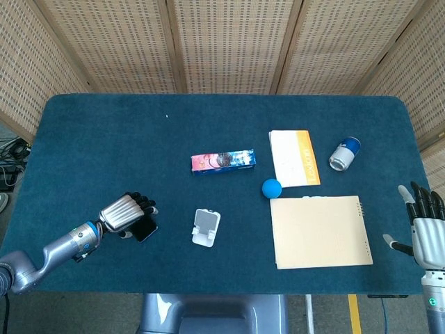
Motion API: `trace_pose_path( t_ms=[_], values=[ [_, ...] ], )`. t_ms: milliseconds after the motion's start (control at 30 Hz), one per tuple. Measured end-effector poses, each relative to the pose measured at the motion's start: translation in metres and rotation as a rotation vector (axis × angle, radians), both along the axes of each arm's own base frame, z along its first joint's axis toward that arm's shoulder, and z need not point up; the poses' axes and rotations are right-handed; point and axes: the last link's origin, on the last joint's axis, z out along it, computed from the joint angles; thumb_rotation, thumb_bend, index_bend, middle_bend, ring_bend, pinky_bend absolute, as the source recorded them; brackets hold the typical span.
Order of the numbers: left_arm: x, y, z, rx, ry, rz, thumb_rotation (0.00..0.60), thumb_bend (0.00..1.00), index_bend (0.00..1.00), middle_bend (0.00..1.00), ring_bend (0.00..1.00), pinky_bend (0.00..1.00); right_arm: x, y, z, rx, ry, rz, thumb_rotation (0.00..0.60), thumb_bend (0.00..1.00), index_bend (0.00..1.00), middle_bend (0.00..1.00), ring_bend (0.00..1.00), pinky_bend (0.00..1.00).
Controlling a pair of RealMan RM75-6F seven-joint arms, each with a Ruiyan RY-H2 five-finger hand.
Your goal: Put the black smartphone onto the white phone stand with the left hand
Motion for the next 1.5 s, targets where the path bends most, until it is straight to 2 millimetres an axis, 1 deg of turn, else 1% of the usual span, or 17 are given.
trace_pose_path(
  t_ms=[167,367,567,767,1067,1167,1233,1267,1367,1500],
  values=[
    [-0.007,0.000,0.000,-0.005,-0.002,-0.005,0.600,0.00,0.26,0.22,0.23,0.25,-0.001,-0.001,0.000,0.000,0.000,-0.006,0.600,0.00,0.00,0.00,0.00,0.00],
    [-0.016,0.009,0.000,0.010,0.023,-0.001,0.600,0.00,0.26,0.22,0.23,0.25,-0.002,-0.002,-0.001,0.002,0.005,-0.014,0.600,0.00,0.00,0.00,0.00,0.00],
    [-0.022,0.012,-0.002,0.012,0.032,0.000,0.600,0.00,0.26,0.22,0.23,0.25,-0.003,-0.002,-0.001,-0.003,0.005,-0.016,0.600,0.00,0.00,0.00,0.00,0.00],
    [-0.025,0.012,-0.004,0.003,0.014,-0.002,0.600,0.00,0.27,0.22,0.23,0.25,-0.002,-0.001,-0.001,-0.001,0.006,-0.016,0.600,0.00,0.00,0.00,0.00,0.00],
    [-0.028,0.011,-0.015,0.004,-0.001,0.001,0.600,0.00,0.30,0.24,0.25,0.26,-0.002,-0.001,-0.002,0.002,0.002,-0.013,0.600,0.00,0.00,0.00,0.00,0.00],
    [-0.027,0.011,-0.016,0.009,-0.006,-0.004,0.600,0.00,0.34,0.27,0.30,0.27,-0.002,-0.001,-0.002,0.003,-0.001,-0.012,0.600,0.00,0.00,0.00,0.00,0.00],
    [-0.028,0.011,-0.017,0.012,-0.006,-0.007,0.600,0.00,0.38,0.32,0.35,0.30,-0.002,-0.001,-0.002,0.004,-0.003,-0.011,0.600,0.00,0.00,0.00,0.00,0.00],
    [-0.028,0.011,-0.017,0.014,-0.007,-0.010,0.600,0.00,0.41,0.35,0.39,0.33,-0.002,-0.001,-0.001,0.005,-0.004,-0.011,0.600,0.00,0.00,0.00,0.00,0.00],
    [-0.027,0.011,-0.017,0.023,-0.012,-0.013,0.600,0.00,0.48,0.42,0.46,0.37,-0.002,-0.001,-0.001,0.006,-0.005,-0.011,0.600,0.00,0.00,0.00,0.00,0.00],
    [-0.026,0.012,-0.014,0.043,-0.025,-0.026,0.600,0.00,0.52,0.45,0.48,0.37,-0.001,0.000,-0.001,0.009,-0.009,-0.007,0.600,0.00,0.00,0.00,0.00,0.00]
  ],
)
